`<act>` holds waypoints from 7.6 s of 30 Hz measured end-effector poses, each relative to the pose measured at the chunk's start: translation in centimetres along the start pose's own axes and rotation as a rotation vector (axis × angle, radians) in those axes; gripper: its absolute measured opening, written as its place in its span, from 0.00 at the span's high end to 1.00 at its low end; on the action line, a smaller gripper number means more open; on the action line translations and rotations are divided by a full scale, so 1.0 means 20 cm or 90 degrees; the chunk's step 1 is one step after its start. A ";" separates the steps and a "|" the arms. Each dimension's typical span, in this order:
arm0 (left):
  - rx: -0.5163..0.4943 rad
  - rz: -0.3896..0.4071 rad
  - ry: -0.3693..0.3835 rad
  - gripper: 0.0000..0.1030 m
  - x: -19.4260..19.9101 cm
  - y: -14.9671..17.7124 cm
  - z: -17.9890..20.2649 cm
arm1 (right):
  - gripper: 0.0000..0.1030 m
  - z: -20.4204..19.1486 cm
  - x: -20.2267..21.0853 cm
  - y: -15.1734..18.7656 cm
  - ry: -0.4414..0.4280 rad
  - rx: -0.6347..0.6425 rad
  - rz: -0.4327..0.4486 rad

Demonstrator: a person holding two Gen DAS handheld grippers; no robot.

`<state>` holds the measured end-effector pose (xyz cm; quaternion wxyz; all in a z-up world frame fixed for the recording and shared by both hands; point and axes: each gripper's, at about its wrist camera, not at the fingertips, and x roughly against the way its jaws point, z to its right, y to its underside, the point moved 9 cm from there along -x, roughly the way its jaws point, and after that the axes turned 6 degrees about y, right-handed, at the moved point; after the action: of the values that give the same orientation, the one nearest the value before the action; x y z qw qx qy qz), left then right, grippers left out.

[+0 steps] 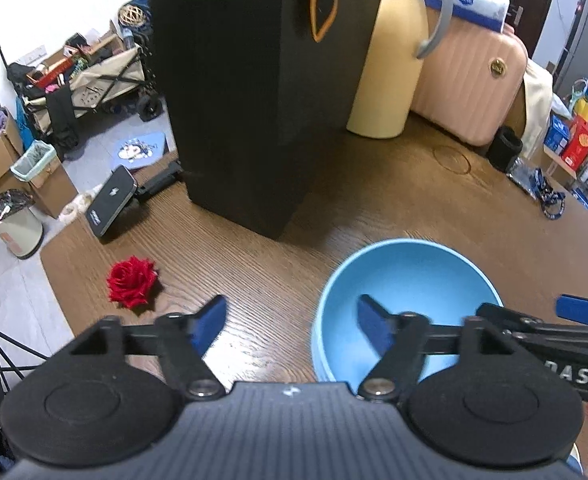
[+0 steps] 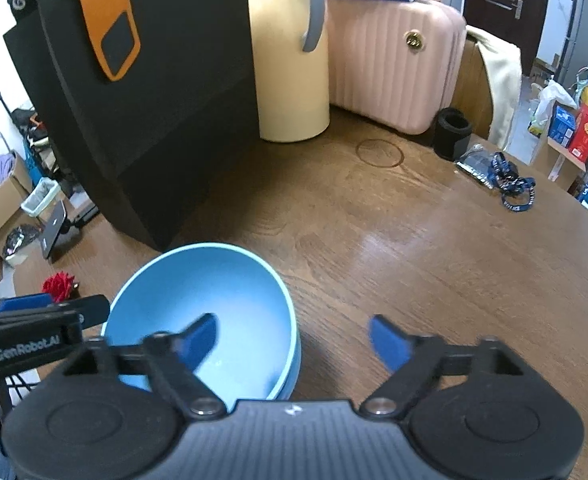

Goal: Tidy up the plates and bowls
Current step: 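Open both grippers to release the bowl onto the stack, then pull both open grippers back and move them to the stack's rim, then close the left gripper on the stack rim while the right gripper clamps it, then lift the three-bowl stack with both grippers and carry it toward the white plate, then lower the bowl stack onto the light-blue plate on the white plate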

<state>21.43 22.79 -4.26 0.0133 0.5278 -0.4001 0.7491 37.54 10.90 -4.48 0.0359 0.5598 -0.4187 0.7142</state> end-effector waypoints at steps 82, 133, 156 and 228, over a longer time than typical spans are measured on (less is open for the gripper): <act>-0.350 -0.148 0.220 0.00 -0.25 -0.15 -0.01 | 0.01 -0.06 0.21 0.47 0.188 -0.422 -0.090; -0.382 -0.347 0.346 0.66 -0.71 0.01 0.24 | 0.73 -0.10 -0.24 0.46 0.137 -0.526 -0.163; -0.410 -0.327 0.340 0.65 -0.66 0.04 0.26 | 0.75 -0.12 -0.18 0.49 0.135 -0.519 -0.145; -0.501 -0.267 0.434 0.66 0.02 0.64 0.98 | 0.77 0.48 0.58 1.07 0.231 -0.611 -0.031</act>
<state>30.92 2.01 -9.02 0.4863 0.2795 -0.5091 0.6529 29.48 -13.94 -6.68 0.3777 0.3568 -0.6733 0.5261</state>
